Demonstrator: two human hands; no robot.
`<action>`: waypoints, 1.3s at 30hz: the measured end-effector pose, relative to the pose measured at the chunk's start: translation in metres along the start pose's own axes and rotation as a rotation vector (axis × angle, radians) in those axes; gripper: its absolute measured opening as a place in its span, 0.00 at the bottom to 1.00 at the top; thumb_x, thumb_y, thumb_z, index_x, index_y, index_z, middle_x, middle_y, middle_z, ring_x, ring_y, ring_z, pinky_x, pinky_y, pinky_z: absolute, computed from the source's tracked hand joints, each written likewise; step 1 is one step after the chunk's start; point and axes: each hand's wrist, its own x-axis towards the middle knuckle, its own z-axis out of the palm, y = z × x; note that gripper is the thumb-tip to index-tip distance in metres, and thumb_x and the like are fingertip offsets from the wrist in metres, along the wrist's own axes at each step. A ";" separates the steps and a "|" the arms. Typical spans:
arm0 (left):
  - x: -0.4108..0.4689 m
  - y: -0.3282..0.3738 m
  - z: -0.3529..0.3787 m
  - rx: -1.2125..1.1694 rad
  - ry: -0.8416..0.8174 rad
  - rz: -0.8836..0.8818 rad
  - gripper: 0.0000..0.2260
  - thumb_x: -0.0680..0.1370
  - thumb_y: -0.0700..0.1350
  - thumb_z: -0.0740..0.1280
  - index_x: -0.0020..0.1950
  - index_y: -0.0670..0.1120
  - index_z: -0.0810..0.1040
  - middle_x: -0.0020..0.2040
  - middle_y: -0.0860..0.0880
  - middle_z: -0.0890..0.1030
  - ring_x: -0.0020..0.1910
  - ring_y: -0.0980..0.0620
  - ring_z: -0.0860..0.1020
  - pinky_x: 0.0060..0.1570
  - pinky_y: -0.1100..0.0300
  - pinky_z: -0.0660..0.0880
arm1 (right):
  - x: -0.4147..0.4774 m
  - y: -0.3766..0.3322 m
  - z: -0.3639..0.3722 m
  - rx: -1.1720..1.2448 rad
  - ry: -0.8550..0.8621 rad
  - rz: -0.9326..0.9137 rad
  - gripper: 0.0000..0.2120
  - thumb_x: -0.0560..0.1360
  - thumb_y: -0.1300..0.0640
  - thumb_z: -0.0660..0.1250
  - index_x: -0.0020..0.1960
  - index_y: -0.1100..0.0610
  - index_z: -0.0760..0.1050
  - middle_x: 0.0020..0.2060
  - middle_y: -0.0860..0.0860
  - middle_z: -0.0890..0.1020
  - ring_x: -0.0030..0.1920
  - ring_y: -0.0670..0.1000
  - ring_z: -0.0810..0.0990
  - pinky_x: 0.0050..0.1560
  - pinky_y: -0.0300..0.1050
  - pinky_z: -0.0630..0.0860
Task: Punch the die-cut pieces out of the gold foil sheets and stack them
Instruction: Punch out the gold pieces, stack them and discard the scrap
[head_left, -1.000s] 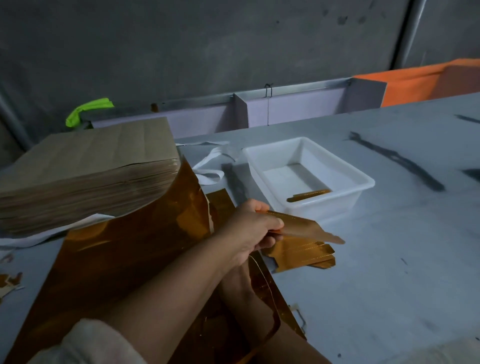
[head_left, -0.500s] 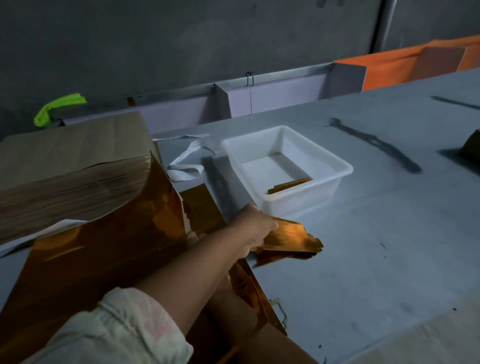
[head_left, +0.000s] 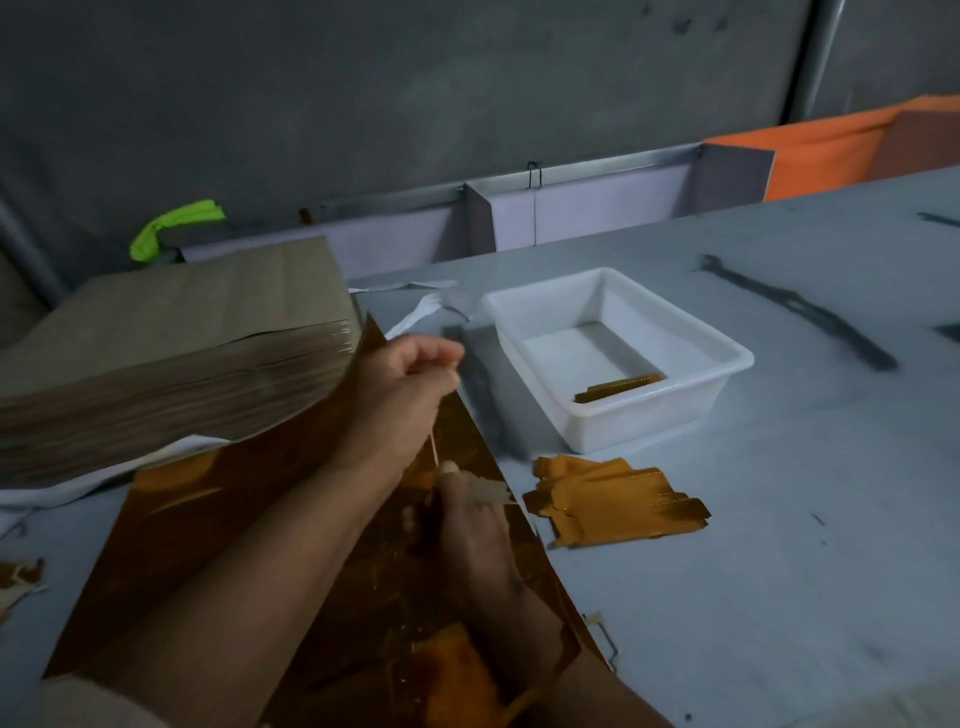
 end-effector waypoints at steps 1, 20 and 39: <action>0.001 -0.011 -0.013 0.032 0.063 -0.015 0.12 0.76 0.34 0.67 0.47 0.52 0.80 0.48 0.55 0.82 0.50 0.58 0.79 0.47 0.64 0.75 | 0.001 -0.001 0.000 0.063 -0.007 0.010 0.20 0.81 0.40 0.56 0.46 0.54 0.77 0.37 0.49 0.85 0.40 0.49 0.83 0.51 0.52 0.80; 0.005 -0.129 -0.060 0.752 0.067 -0.125 0.43 0.66 0.60 0.77 0.74 0.52 0.59 0.70 0.48 0.62 0.68 0.47 0.66 0.61 0.54 0.68 | 0.004 -0.052 0.025 0.088 -0.143 -0.197 0.17 0.80 0.44 0.59 0.40 0.53 0.75 0.38 0.49 0.80 0.50 0.51 0.79 0.58 0.52 0.72; 0.029 -0.132 -0.049 0.856 0.079 -0.053 0.10 0.81 0.52 0.60 0.58 0.47 0.71 0.57 0.47 0.70 0.52 0.47 0.74 0.55 0.49 0.74 | 0.024 -0.037 0.036 -0.016 -0.197 -0.061 0.42 0.62 0.37 0.78 0.70 0.50 0.65 0.62 0.49 0.77 0.59 0.51 0.77 0.54 0.45 0.77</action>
